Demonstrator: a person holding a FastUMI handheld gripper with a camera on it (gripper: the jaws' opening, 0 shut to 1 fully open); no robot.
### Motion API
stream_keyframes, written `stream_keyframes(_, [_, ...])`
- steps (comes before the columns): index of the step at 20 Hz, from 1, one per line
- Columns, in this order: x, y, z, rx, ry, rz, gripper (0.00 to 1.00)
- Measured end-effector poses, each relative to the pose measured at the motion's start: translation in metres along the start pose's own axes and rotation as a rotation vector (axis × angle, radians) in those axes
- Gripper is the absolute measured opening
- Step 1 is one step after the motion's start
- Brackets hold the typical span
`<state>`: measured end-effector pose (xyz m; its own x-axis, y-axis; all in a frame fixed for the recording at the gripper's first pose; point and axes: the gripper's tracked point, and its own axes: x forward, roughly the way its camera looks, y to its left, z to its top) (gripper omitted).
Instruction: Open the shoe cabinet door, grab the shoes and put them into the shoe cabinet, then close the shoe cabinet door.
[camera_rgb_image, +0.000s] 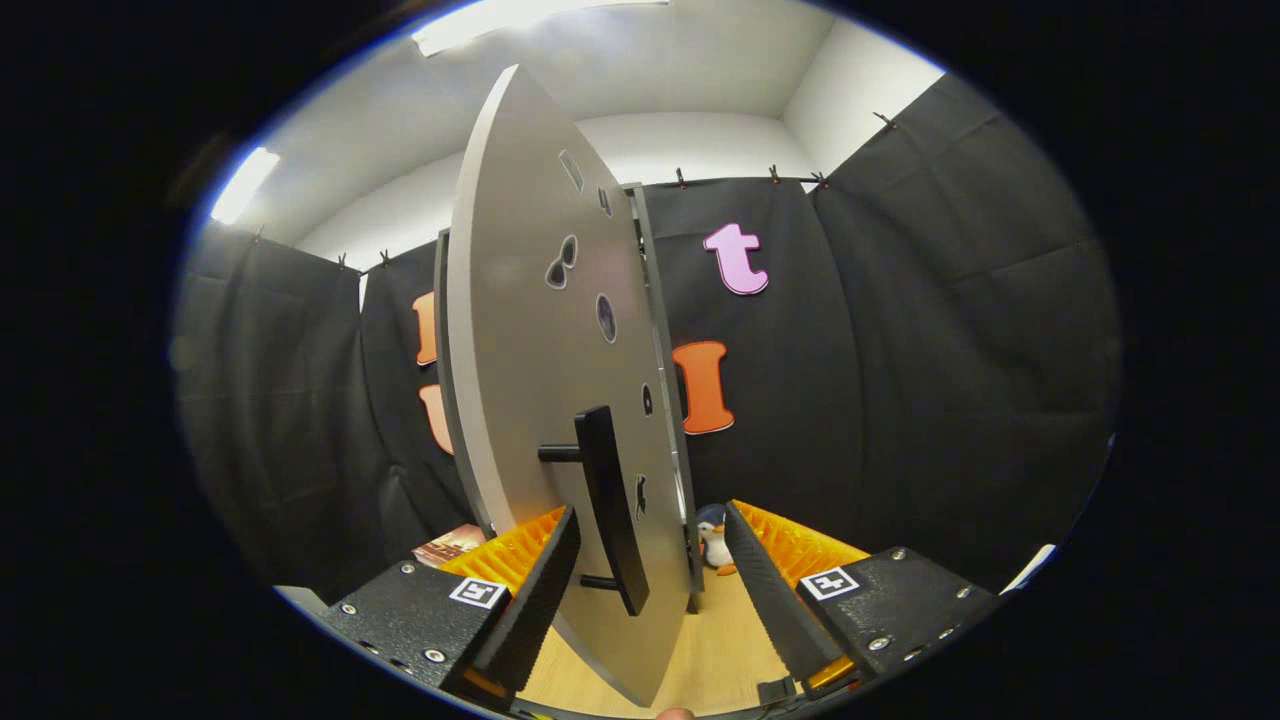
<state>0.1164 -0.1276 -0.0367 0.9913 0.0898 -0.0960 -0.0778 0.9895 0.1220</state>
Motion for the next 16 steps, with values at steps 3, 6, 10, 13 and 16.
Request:
stream_keyframes(3, [0.007,0.018,-0.004,-0.005,0.004,0.030,0.92])
stream_keyframes(6, [0.014,0.031,-0.003,-0.005,0.005,0.062,0.92])
stream_keyframes(10, [0.022,0.050,-0.006,-0.009,0.007,0.106,0.92])
stream_keyframes(13, [0.025,0.063,-0.009,-0.017,0.006,0.132,0.92])
stream_keyframes(16, [0.030,0.076,-0.012,-0.019,0.008,0.157,0.92])
